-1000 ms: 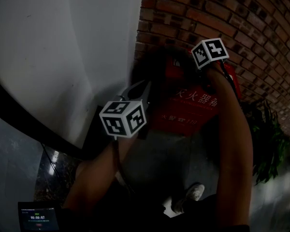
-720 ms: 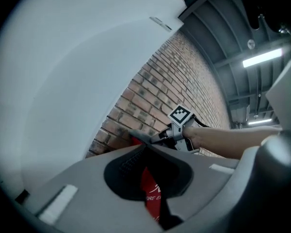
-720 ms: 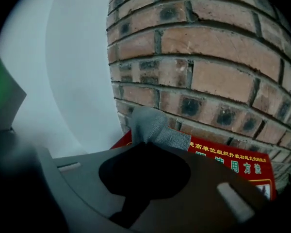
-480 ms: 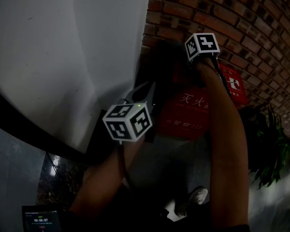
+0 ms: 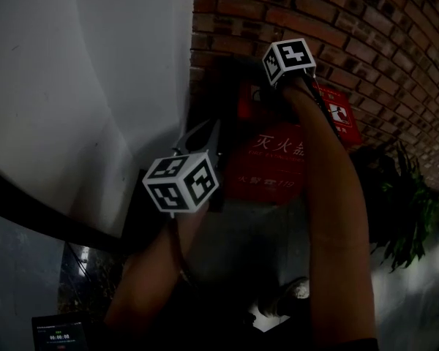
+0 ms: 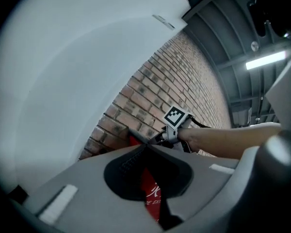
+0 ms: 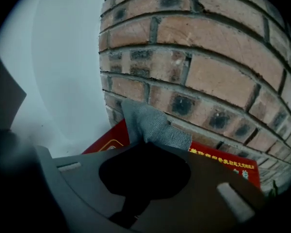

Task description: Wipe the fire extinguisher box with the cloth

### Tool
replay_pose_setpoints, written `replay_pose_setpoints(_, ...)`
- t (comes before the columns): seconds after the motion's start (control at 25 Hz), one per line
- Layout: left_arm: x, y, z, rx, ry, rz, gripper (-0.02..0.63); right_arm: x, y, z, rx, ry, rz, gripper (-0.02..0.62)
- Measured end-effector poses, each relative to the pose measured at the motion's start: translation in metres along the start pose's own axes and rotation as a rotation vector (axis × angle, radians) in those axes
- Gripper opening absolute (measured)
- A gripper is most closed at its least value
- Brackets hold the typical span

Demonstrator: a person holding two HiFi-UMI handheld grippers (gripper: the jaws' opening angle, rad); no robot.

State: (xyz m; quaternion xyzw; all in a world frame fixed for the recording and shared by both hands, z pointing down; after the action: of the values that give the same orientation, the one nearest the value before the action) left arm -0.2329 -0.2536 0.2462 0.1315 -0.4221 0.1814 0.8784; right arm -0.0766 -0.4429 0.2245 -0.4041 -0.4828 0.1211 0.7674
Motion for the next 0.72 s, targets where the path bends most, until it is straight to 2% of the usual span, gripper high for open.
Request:
replay_pose_setpoints(0.44, 0.016, -0.030, -0.001, -0.007, -0.025, 0.012, -0.002, 0.076, 0.032, -0.130, 0.165, -0.097, 0.060, 0.025)
replay_pose_setpoints(0.56, 0.021, -0.041, -0.001, -0.012, -0.072, 0.024, -0.002, 0.106, 0.049, -0.170, 0.213, -0.150, 0.071, 0.025)
replay_pose_setpoints(0.72, 0.030, -0.048, 0.013, -0.040, -0.160, 0.047, -0.002, 0.133, 0.064, -0.203, 0.227, -0.208, 0.055, 0.025)
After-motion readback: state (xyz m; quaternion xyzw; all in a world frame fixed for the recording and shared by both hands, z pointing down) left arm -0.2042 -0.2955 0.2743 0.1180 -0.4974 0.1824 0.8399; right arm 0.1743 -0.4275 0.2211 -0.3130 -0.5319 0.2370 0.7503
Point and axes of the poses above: the fingertips, and each gripper's own axes: y backward along the fingers, z to its left, x out of its underside, the point moved 4 cm from there along y, backward along the fingers, and after that the axes turned 8 degrees about y, right-handed, at the moved point
